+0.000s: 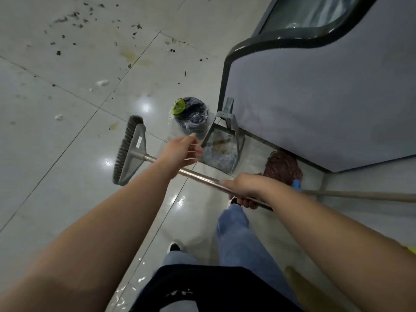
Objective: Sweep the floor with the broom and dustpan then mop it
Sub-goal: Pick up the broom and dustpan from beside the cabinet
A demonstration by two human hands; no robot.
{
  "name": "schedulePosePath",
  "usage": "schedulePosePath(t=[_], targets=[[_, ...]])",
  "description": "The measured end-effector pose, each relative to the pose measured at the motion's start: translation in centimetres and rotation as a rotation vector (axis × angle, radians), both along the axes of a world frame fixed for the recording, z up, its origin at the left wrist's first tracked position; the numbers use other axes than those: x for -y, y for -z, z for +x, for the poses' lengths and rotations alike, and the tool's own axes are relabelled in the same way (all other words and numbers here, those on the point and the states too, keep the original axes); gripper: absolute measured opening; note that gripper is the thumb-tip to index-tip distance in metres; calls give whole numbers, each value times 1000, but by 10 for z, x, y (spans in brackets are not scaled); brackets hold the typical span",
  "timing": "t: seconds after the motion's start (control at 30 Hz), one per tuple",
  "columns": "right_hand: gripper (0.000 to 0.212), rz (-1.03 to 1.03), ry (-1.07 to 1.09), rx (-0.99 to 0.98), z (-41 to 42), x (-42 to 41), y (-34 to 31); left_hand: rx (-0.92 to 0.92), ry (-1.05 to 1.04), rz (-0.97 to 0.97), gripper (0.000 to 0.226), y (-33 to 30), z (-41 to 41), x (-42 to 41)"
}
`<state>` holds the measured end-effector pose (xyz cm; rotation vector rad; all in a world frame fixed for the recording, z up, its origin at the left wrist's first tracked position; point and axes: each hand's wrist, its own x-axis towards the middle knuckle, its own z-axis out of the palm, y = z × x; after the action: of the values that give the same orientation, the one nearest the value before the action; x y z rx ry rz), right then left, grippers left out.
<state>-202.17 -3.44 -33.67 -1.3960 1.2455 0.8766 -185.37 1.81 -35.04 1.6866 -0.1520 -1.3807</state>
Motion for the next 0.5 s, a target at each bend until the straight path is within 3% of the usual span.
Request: schedulePosePath(t=[0.3,0.5], targets=[[57,225,-97,-23,10,100,68,131,133,119,25,62,6,125],[56,223,-158,-22,13,136,114,248,250,161,22,124,14,178]])
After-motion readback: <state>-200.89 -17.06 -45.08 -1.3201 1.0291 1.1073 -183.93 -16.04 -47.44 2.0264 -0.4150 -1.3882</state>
